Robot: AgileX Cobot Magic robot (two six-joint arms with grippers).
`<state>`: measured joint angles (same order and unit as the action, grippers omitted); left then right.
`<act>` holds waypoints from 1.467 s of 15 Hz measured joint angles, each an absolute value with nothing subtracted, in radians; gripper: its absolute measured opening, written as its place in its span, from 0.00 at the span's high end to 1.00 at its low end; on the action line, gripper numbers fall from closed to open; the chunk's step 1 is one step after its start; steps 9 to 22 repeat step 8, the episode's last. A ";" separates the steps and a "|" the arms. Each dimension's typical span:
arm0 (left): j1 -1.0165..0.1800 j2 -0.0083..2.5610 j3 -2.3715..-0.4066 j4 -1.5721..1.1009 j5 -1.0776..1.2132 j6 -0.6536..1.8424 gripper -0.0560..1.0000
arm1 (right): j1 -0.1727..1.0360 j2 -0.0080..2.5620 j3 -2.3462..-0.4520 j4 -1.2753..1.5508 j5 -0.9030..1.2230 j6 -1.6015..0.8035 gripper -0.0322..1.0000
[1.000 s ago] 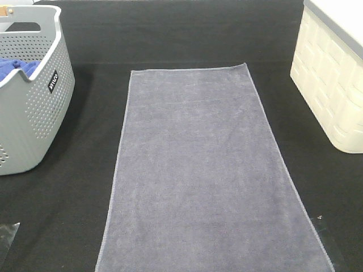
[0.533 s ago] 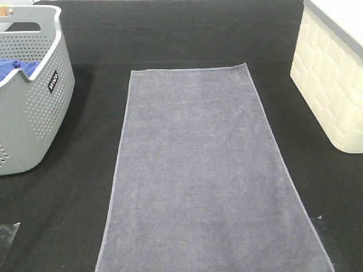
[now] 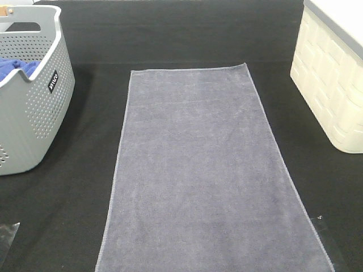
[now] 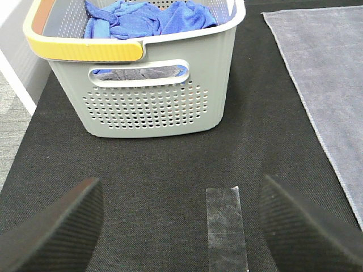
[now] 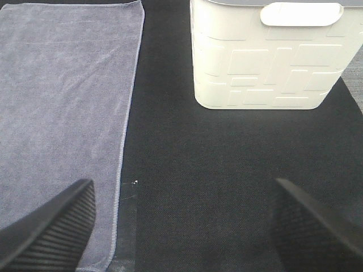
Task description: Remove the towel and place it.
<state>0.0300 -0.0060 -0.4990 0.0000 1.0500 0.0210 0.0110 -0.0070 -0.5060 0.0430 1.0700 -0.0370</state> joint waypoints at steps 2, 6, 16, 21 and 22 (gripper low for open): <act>0.030 -0.006 -0.499 0.000 1.050 0.021 0.26 | 0.011 -0.007 -0.506 0.043 1.070 -0.037 0.21; 0.030 -0.006 -0.499 0.000 1.050 0.021 0.26 | 0.011 -0.007 -0.506 0.043 1.070 -0.037 0.21; 0.030 -0.006 -0.499 0.000 1.050 0.021 0.26 | 0.011 -0.007 -0.506 0.043 1.070 -0.037 0.21; 0.030 -0.006 -0.499 0.000 1.050 0.021 0.26 | 0.011 -0.007 -0.506 0.043 1.070 -0.037 0.21; 0.030 -0.006 -0.499 0.000 1.050 0.021 0.26 | 0.011 -0.007 -0.506 0.043 1.070 -0.037 0.21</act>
